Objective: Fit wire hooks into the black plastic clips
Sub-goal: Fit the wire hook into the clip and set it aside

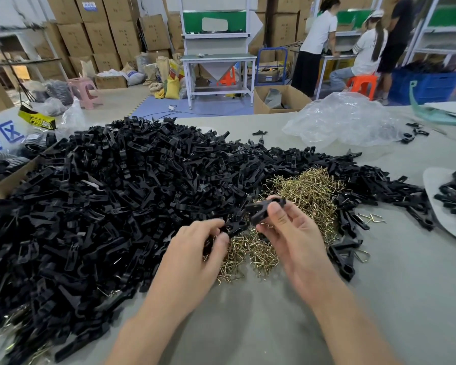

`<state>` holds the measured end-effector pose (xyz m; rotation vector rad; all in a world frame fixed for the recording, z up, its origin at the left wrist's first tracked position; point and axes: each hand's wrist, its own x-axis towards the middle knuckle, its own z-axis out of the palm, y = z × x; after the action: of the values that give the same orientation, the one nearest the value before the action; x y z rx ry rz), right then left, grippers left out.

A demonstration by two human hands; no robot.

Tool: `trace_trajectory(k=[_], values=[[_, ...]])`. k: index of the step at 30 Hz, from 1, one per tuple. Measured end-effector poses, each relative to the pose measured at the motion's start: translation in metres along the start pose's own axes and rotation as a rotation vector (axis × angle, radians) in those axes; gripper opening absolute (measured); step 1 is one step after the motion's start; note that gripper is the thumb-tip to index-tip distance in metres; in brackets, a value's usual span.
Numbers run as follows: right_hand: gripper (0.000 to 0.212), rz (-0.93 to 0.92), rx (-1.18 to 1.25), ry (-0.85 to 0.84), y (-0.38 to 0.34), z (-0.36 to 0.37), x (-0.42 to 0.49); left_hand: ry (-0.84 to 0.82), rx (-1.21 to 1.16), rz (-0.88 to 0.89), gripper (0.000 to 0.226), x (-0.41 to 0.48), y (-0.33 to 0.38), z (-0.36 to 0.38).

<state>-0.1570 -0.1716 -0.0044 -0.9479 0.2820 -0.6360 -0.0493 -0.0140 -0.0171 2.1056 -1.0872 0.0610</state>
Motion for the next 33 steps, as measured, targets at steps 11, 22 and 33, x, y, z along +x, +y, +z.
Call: trace_trajectory(k=[11,22,33], values=[[0.037,0.007,0.125,0.118,0.0,-0.007,0.007,0.045,0.413,0.181,0.012,0.0,-0.001,0.022],[0.023,0.065,0.038,-0.06,0.006,-0.004,0.005,0.161,0.07,0.035,0.012,-0.001,0.006,0.013],[0.042,0.008,-0.389,-0.295,0.017,-0.006,0.0,0.262,-0.399,-0.139,0.011,0.001,0.012,0.013]])
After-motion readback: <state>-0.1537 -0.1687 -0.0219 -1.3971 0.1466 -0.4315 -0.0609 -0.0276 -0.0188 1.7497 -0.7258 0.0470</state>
